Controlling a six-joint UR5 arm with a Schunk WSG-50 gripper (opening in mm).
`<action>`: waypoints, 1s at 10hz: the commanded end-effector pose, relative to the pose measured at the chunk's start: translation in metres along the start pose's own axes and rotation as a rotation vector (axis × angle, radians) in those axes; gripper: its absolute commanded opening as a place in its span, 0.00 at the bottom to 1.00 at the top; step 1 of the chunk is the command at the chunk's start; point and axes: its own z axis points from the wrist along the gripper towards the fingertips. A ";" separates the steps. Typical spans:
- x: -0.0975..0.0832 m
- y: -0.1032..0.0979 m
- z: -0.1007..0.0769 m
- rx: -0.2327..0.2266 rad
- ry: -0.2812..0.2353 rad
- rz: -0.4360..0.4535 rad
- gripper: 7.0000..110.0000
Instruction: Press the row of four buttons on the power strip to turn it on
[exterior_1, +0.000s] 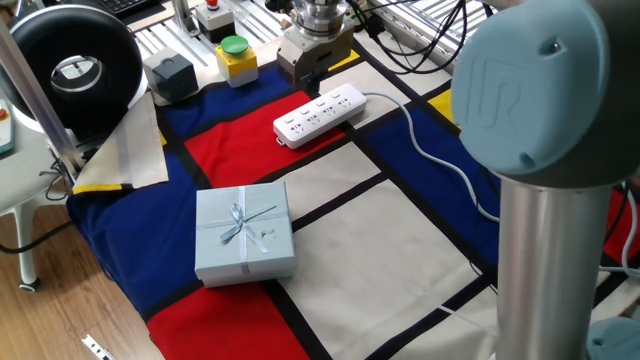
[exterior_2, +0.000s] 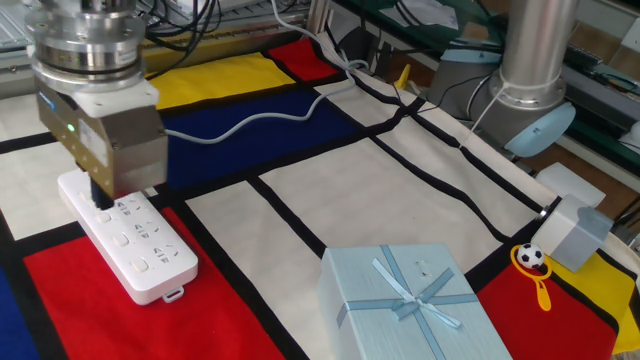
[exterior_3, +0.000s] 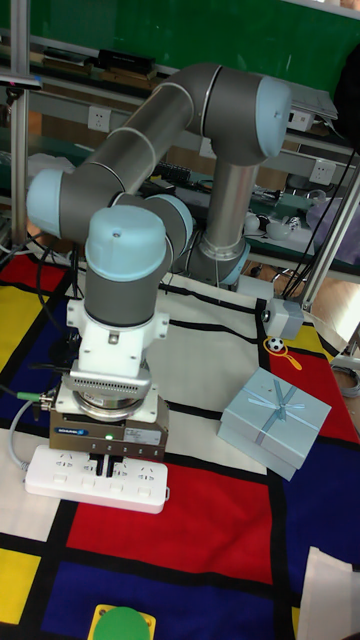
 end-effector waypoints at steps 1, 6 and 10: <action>-0.015 -0.004 0.001 0.001 -0.030 0.040 0.00; -0.010 -0.048 0.010 0.037 -0.043 0.038 0.00; 0.005 -0.063 0.020 -0.033 -0.040 0.034 0.00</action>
